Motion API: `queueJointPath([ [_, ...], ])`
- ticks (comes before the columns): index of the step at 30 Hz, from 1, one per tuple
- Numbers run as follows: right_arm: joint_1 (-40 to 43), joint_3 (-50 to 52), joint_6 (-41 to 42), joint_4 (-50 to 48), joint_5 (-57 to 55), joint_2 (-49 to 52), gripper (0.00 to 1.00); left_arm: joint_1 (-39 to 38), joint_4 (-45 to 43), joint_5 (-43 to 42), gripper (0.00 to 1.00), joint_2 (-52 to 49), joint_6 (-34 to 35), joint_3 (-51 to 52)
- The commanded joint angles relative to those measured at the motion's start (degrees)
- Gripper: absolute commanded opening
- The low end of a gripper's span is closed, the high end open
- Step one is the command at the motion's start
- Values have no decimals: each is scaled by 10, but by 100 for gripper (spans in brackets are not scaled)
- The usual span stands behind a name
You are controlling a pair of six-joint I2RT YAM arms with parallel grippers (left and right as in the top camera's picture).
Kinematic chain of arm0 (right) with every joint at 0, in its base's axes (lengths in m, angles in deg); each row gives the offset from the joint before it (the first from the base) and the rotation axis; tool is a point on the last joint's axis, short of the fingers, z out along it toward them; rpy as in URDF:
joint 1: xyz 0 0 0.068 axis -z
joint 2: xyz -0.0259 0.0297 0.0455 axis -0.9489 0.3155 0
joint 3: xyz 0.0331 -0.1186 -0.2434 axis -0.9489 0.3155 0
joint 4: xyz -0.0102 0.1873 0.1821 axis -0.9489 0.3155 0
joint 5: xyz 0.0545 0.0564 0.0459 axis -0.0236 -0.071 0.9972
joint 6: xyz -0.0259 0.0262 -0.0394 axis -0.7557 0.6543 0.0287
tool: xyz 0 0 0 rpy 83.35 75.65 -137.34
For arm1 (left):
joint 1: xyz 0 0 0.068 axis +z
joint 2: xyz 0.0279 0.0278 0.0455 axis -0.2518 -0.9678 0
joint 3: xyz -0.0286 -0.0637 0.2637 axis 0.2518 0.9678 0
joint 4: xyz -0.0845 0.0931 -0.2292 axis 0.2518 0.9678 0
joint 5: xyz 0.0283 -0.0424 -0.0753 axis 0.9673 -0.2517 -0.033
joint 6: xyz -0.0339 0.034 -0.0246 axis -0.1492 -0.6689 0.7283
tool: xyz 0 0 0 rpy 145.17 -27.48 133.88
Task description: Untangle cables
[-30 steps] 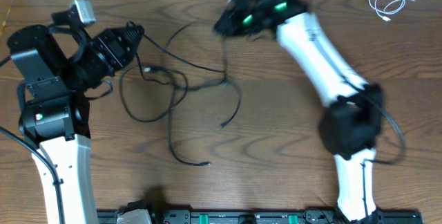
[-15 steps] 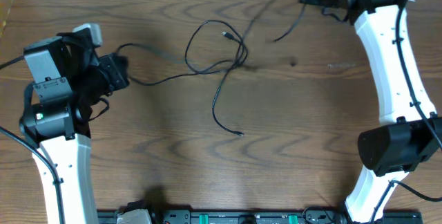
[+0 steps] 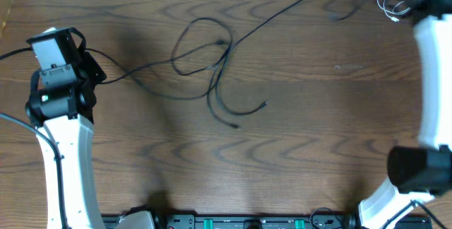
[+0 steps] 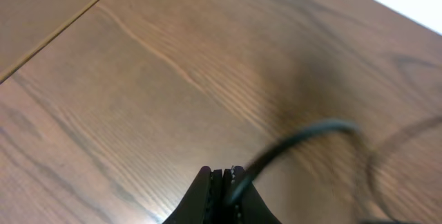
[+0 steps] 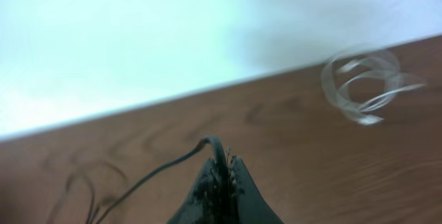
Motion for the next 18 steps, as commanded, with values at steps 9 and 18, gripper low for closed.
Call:
queueJointPath([
  [9,141,-37,-10,-15,54,-106,1,56,-6,40,7,-67,16,-7],
  [18,191,-37,-14,-28,55,-106,1,104,-24,63,7,-92,17,-7],
])
